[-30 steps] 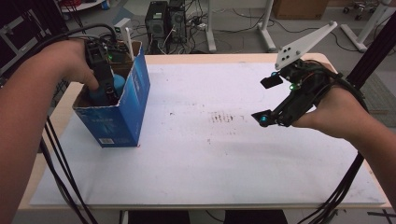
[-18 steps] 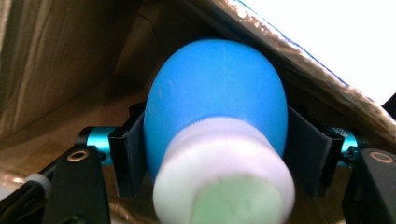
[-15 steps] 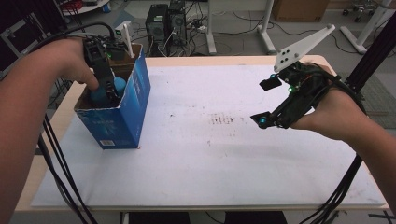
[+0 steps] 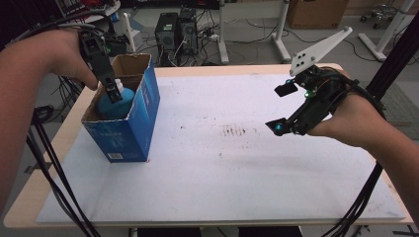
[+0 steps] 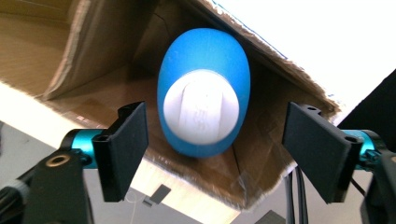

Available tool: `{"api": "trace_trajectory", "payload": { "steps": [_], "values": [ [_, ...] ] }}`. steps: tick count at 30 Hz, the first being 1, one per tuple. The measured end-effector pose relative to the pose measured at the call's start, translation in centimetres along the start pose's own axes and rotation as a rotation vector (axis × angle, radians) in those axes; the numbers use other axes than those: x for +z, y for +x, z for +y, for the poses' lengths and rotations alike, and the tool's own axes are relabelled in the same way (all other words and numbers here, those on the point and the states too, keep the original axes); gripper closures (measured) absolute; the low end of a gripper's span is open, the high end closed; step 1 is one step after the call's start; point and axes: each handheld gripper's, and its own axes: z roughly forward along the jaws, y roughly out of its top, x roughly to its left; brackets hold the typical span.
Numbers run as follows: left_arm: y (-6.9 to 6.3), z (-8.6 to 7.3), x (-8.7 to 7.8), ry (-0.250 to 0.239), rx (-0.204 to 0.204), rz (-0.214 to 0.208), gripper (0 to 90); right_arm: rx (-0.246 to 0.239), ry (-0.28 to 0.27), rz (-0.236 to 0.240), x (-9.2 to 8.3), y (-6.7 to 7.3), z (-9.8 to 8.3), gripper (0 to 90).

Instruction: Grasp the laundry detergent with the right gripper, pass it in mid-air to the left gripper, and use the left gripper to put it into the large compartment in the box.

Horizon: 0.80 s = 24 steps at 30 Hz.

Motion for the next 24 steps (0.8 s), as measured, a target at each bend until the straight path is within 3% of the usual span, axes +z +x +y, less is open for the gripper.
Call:
{"api": "trace_trajectory", "payload": {
  "steps": [4,10,15,24],
  "values": [
    [-0.5,0.2,-1.3,-0.01,0.003,0.019,19.7,-0.004,0.002,0.007,-0.4,-0.4,0.3,0.6],
    [-2.0,1.3,-3.0,-0.023,0.043,0.022,18.4,-0.039,0.02,0.038,-1.1,-1.1,1.0,0.6],
    [-3.5,2.6,-3.5,-0.028,0.112,-0.008,16.1,-0.059,0.056,0.05,-1.7,-1.9,1.7,0.6],
    [-6.3,5.0,-3.5,-0.026,0.255,-0.043,9.2,-0.106,0.206,0.056,-2.1,-3.4,2.3,0.6]
  ]
}}
